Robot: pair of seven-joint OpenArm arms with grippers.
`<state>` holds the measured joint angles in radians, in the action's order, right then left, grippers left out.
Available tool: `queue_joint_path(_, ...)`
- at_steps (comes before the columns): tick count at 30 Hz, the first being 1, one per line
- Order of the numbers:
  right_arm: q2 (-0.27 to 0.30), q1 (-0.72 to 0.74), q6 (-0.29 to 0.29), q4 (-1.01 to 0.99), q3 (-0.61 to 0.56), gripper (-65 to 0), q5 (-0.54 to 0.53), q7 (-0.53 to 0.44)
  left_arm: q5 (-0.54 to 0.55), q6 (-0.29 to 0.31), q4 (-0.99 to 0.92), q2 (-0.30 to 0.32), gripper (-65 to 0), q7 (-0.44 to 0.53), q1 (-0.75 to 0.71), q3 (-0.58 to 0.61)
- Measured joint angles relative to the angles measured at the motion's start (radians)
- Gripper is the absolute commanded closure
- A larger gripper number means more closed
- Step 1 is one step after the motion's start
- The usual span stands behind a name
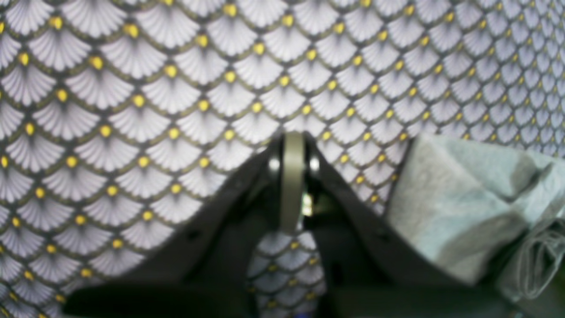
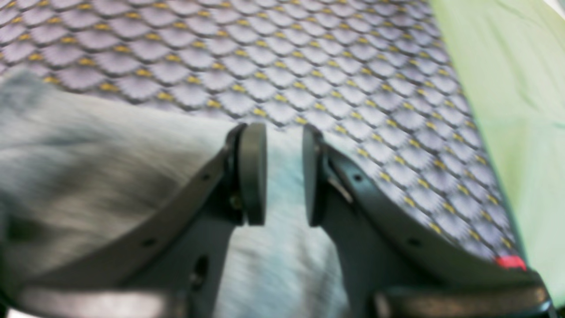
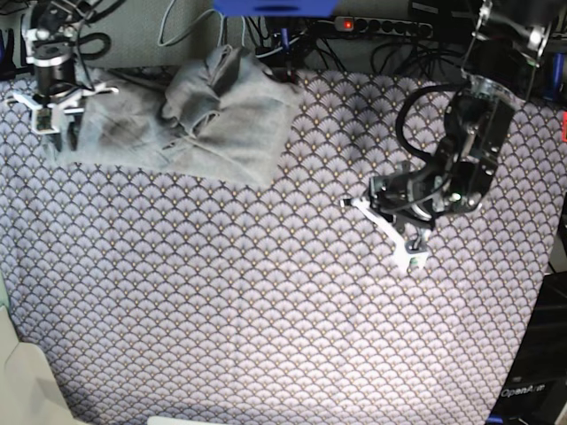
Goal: Fold the T-shirt properly
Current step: 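Withdraw the left gripper and lift the right gripper off the bundle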
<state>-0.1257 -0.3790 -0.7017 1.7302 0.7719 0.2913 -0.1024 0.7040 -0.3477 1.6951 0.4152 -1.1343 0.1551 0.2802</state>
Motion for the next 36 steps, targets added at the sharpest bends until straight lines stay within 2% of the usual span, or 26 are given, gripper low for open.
queue_joint_path(2,-0.013,-0.026,0.002,0.01,-0.03,-8.0,-0.011,-0.018,0.005,0.043,0.0,-0.003,0.0,0.004,-0.011,-0.035)
queue_joint_path(7,-0.039,-0.1,0.0,0.007,-0.08,-5.3,-0.004,-0.002,-0.01,0.055,0.0,0.0,0.0,0.003,-0.014,-0.044)
queue_joint_path(15,-0.037,-0.152,0.0,0.004,-0.112,-4.8,-0.002,-0.019,-0.011,0.056,-0.072,0.0,0.0,0.006,-0.007,-0.045)
queue_joint_path(18,-0.035,-0.185,0.001,0.004,-0.138,-4.8,-0.003,-0.09,-0.005,0.057,-0.11,-0.002,0.0,0.006,0.01,-0.044)
queue_joint_path(24,-0.035,-0.232,0.0,-0.019,-0.169,-4.8,0.001,-0.14,-0.011,0.057,-0.119,-0.002,0.0,0.01,0.014,-0.045)
queue_joint_path(29,-0.035,-0.271,0.001,-0.028,-0.191,-4.8,0.0,-0.253,-0.007,0.056,-0.118,-0.002,0.0,0.01,0.014,-0.045)
queue_joint_path(36,-0.035,-0.307,0.002,-0.031,-0.22,-4.8,0.022,-0.337,-0.008,0.057,-0.124,-0.003,0.0,0.01,0.011,-0.045)
